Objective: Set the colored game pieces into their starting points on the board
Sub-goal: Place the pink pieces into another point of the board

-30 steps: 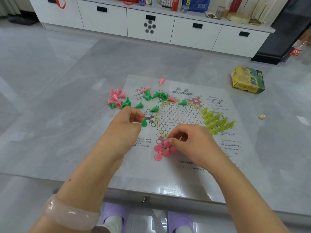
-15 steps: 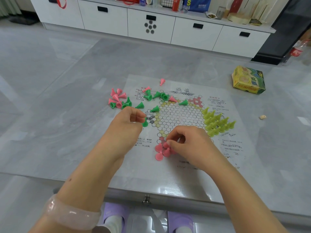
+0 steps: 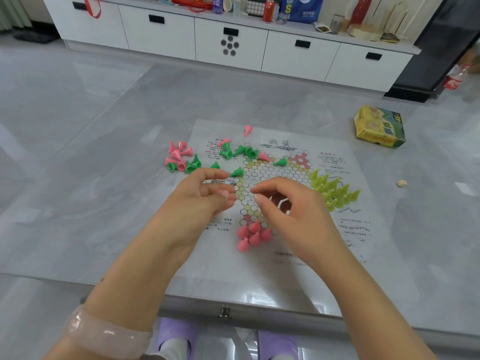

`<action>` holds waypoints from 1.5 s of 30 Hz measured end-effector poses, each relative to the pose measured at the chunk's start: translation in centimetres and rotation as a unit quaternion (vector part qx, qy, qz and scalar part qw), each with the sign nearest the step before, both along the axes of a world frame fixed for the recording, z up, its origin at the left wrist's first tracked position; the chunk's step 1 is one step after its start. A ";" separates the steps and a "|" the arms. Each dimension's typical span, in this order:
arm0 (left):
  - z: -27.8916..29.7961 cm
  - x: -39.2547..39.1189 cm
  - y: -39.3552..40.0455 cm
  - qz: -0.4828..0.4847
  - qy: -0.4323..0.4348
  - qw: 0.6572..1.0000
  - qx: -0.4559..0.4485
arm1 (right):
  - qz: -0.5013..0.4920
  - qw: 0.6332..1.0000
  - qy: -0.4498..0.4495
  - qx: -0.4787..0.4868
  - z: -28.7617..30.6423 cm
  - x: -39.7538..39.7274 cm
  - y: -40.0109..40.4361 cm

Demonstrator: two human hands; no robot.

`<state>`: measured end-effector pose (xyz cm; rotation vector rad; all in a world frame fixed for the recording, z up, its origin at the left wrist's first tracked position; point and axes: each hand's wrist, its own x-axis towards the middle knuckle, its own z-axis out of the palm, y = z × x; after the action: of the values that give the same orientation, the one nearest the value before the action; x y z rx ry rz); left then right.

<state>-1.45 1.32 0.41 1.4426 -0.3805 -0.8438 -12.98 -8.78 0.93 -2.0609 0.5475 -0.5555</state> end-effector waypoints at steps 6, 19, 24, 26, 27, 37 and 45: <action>0.3 -1.1 -0.2 -0.036 0.112 0.989 -0.091 | 0.045 0.999 0.010 0.004 -0.9 0.9 1.0; 0.2 1.8 0.0 0.086 -0.191 0.970 0.121 | -0.016 0.993 -0.044 0.105 1.4 0.3 1.0; -0.6 8.3 -0.8 -0.032 -0.540 0.758 0.364 | -0.001 0.989 -0.050 0.139 2.1 0.1 1.1; -0.6 10.6 -1.2 -0.100 -0.569 0.691 0.435 | -0.001 0.989 -0.057 0.137 2.3 -0.1 1.0; -0.7 11.4 -1.5 -0.125 -0.577 0.666 0.455 | -0.001 0.989 -0.061 0.136 2.4 -0.2 0.9; -2.5 13.7 -3.9 -0.198 -0.591 0.626 0.469 | 0.013 0.989 -0.054 0.139 2.9 0.0 0.5; -2.9 14.5 -3.7 -0.193 -0.589 0.653 0.436 | 0.005 0.990 -0.047 0.132 2.5 0.1 0.4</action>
<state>13.04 -2.37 -2.44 2.8246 -1.4498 -0.2148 -12.90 -8.37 3.42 -1.7781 0.5242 -0.5407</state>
